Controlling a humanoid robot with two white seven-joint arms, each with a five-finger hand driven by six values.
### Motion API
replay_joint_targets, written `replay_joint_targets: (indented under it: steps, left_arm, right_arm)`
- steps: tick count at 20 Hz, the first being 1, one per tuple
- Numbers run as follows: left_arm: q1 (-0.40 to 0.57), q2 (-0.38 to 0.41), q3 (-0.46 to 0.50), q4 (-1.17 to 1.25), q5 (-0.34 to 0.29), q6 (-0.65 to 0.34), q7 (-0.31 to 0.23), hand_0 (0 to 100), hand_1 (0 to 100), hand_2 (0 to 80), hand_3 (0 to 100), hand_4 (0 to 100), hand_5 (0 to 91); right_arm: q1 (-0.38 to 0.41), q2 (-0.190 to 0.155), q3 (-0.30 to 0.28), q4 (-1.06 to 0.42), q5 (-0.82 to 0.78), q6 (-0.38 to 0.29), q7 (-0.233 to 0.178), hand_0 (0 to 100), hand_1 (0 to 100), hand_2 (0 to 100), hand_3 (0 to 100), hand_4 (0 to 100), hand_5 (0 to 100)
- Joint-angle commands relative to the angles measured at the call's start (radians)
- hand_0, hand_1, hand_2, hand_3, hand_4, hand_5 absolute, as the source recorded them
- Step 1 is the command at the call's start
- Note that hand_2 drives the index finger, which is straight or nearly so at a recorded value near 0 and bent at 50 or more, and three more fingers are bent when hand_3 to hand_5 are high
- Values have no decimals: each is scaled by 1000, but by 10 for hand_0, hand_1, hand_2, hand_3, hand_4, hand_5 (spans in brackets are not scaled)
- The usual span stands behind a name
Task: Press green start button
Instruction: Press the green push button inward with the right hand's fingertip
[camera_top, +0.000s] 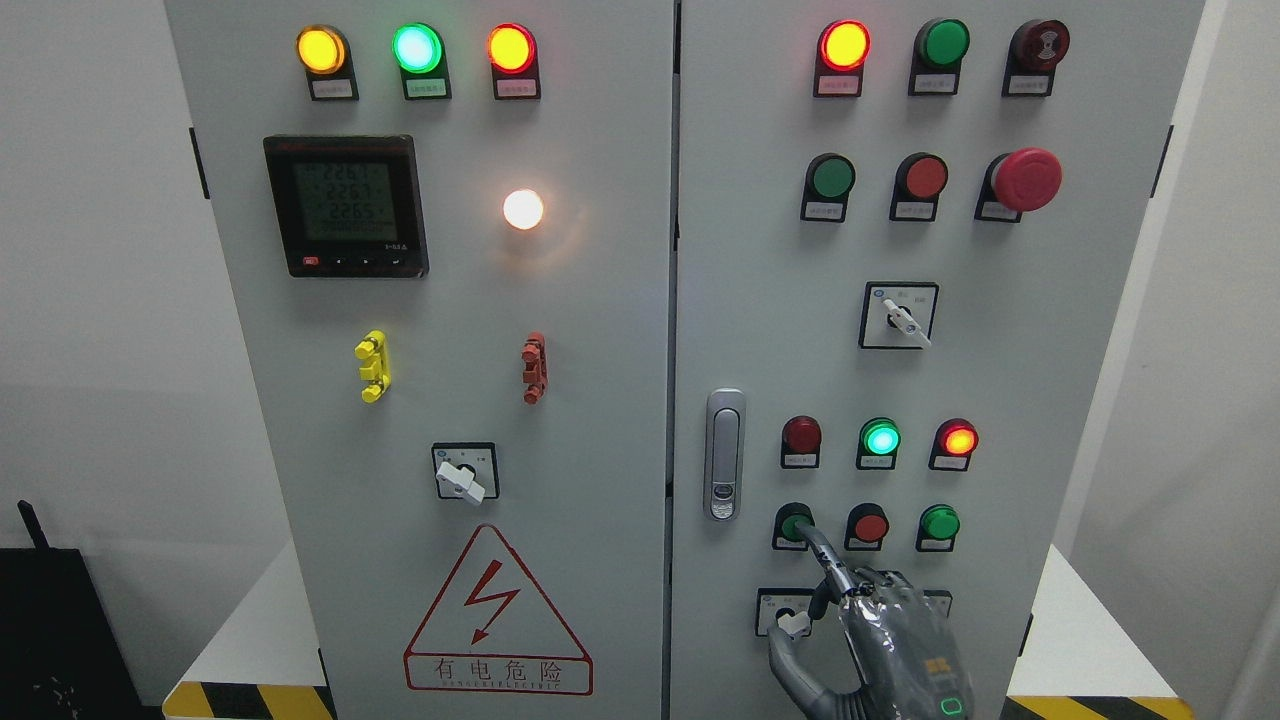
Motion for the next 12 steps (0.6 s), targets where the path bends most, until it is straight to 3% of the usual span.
replay_joint_targets:
  steps: [1,12]
  left_arm:
    - [26,0,0,0,0,0,0,120,556,0,0,0,0]
    - [26,0,0,0,0,0,0,120,556,0,0,0,0]
  right_arm:
    - [-2,0,-12,19,0,2,1,542,350,0,617,602,419]
    - [-3,-2,-9,19,0,2,4,557,350,0,615,599,420]
